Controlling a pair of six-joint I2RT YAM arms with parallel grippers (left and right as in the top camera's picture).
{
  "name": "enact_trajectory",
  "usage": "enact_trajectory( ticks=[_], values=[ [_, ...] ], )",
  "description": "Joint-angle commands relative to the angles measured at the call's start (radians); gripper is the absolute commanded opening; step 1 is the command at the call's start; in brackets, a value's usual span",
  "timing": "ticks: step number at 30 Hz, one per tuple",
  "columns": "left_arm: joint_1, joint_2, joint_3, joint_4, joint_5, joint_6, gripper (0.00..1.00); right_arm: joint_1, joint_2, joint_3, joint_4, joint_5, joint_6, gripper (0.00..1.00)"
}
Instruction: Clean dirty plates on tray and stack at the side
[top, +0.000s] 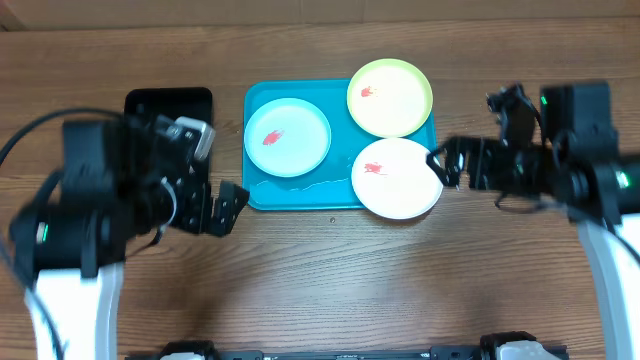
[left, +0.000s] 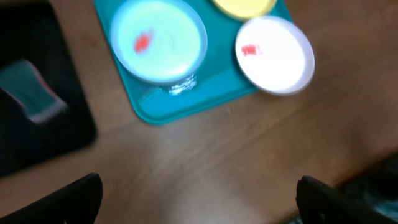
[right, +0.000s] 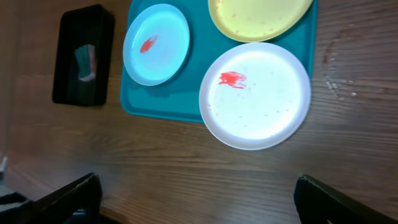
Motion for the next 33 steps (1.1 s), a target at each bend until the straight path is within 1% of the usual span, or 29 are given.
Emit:
enact_trajectory(
  ticks=[1,3,5,7,11,12,13,15,17,18,20,23,25,26,28,30,33],
  values=[
    [-0.002,0.126,0.024,-0.037,0.053,-0.016,1.00,0.005,0.088,0.032,-0.001,-0.132,-0.002,1.00],
    [-0.002,0.193,0.024,-0.039,0.054,-0.052,1.00,0.005,0.135,0.032,0.011,-0.179,-0.016,1.00],
    [-0.002,0.254,0.024,-0.034,0.075,-0.109,1.00,0.011,0.177,0.032,0.038,-0.177,-0.007,0.91],
    [-0.002,0.314,0.024,-0.032,0.114,-0.126,1.00,0.025,0.211,0.032,0.080,-0.127,0.040,0.88],
    [-0.002,0.406,0.024,0.009,0.131,-0.126,0.99,0.074,0.249,0.032,0.164,0.025,0.164,0.83],
    [-0.002,0.422,0.025,0.023,0.141,-0.126,0.89,0.089,0.259,0.032,0.186,0.056,0.191,0.82],
    [-0.002,0.436,0.028,0.035,0.140,-0.140,0.84,0.105,0.270,0.032,0.209,0.082,0.212,0.82],
    [0.001,0.458,0.054,0.034,0.063,-0.217,0.78,0.149,0.299,0.032,0.263,0.136,0.261,0.79],
    [0.000,0.464,0.099,0.023,-0.095,-0.330,0.77,0.188,0.335,0.032,0.308,0.161,0.294,0.76],
    [0.000,0.463,0.134,0.009,-0.188,-0.384,0.77,0.211,0.361,0.032,0.336,0.173,0.311,0.75],
    [0.001,0.463,0.204,-0.021,-0.314,-0.451,0.79,0.251,0.410,0.032,0.386,0.184,0.333,0.74],
    [0.006,0.462,0.309,-0.050,-0.471,-0.532,0.84,0.306,0.495,0.032,0.467,0.204,0.363,0.69],
    [0.012,0.462,0.348,-0.050,-0.533,-0.560,0.88,0.334,0.548,0.032,0.518,0.240,0.385,0.63],
    [0.013,0.462,0.357,-0.045,-0.556,-0.569,0.89,0.344,0.569,0.032,0.541,0.256,0.393,0.59],
    [0.014,0.463,0.357,-0.027,-0.591,-0.582,0.89,0.359,0.609,0.032,0.594,0.267,0.392,0.53],
    [0.014,0.473,0.356,-0.014,-0.617,-0.608,0.88,0.369,0.645,0.032,0.644,0.277,0.393,0.44],
    [0.014,0.491,0.356,-0.010,-0.625,-0.628,0.88,0.382,0.695,0.032,0.704,0.283,0.392,0.40]
  ],
)
